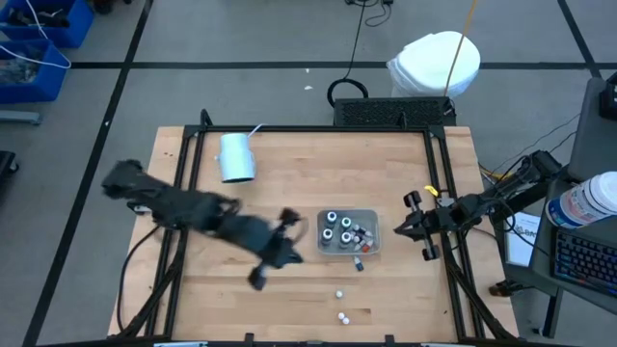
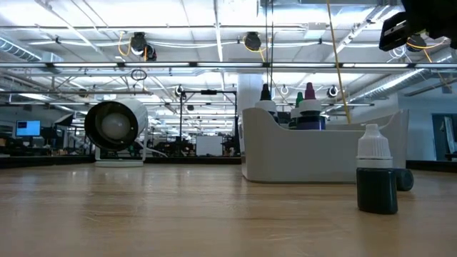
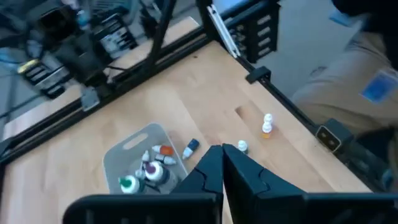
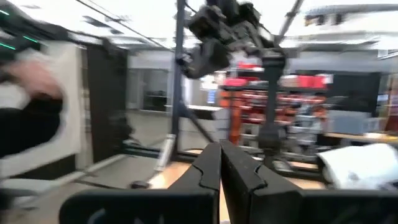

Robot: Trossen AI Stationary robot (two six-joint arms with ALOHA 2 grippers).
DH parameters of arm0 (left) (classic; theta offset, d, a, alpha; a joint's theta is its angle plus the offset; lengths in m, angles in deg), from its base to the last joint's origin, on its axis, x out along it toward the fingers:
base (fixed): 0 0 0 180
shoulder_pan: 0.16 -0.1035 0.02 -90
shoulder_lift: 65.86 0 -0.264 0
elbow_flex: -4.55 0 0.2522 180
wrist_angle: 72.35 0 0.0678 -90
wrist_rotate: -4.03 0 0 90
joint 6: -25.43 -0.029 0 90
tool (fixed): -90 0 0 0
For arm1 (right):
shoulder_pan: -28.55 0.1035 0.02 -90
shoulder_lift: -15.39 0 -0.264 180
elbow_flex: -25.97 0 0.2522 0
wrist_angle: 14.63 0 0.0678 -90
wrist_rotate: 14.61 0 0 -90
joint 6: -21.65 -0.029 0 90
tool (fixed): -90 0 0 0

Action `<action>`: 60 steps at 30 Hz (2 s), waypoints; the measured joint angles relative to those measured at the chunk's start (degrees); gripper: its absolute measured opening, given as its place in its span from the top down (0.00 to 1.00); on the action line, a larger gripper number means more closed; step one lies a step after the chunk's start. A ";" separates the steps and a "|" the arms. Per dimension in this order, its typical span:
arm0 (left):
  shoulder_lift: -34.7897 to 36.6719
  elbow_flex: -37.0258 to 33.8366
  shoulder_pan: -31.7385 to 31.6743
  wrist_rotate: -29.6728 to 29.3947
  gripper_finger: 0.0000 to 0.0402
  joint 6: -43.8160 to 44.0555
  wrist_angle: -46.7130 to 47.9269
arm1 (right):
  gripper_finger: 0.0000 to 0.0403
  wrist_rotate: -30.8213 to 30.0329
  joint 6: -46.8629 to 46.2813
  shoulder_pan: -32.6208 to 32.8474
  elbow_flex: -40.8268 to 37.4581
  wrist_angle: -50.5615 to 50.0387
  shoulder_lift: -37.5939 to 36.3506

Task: Pick & Place food coloring
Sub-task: Put the small green food coloring bottle into the gray bin

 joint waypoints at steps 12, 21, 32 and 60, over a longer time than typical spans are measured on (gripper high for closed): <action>22.55 -57.31 11.00 -21.18 0.99 20.42 -47.70 | 1.00 1.70 2.45 1.49 3.03 0.84 11.71; 16.83 -75.73 10.67 -26.26 0.98 20.36 -86.10 | 1.00 -2.88 8.31 1.49 11.07 4.52 27.94; 16.21 -74.54 10.60 -27.95 0.98 11.96 -87.30 | 1.00 -6.54 0.84 2.61 43.69 -36.88 46.54; 16.84 -74.50 10.67 -26.32 0.97 10.50 -85.76 | 0.53 5.06 -3.37 5.62 63.89 -46.85 74.49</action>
